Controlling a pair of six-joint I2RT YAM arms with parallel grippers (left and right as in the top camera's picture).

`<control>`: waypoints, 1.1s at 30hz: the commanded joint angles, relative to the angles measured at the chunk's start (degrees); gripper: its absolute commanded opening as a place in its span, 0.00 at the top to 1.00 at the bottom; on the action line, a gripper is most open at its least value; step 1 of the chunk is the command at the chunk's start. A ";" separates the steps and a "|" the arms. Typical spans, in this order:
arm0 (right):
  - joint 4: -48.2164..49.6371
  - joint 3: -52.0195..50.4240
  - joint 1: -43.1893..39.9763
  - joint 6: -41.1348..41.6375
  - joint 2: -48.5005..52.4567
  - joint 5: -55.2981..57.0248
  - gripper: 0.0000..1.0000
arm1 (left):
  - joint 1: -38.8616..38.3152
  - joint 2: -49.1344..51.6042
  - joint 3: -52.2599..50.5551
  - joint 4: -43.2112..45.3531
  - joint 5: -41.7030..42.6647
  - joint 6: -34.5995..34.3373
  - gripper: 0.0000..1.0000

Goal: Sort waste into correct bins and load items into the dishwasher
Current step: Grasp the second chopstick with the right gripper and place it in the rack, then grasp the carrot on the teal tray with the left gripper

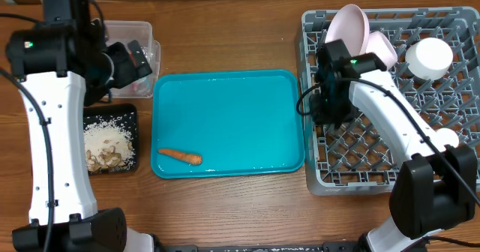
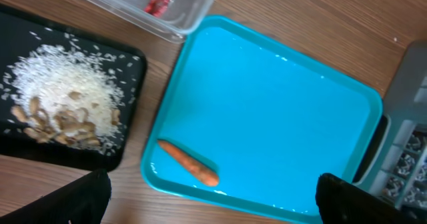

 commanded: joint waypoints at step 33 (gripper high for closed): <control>-1.55 19.41 -22.69 0.07 -5.81 -6.47 0.25 | -15.32 -0.24 -54.82 32.96 -2.36 -41.94 0.00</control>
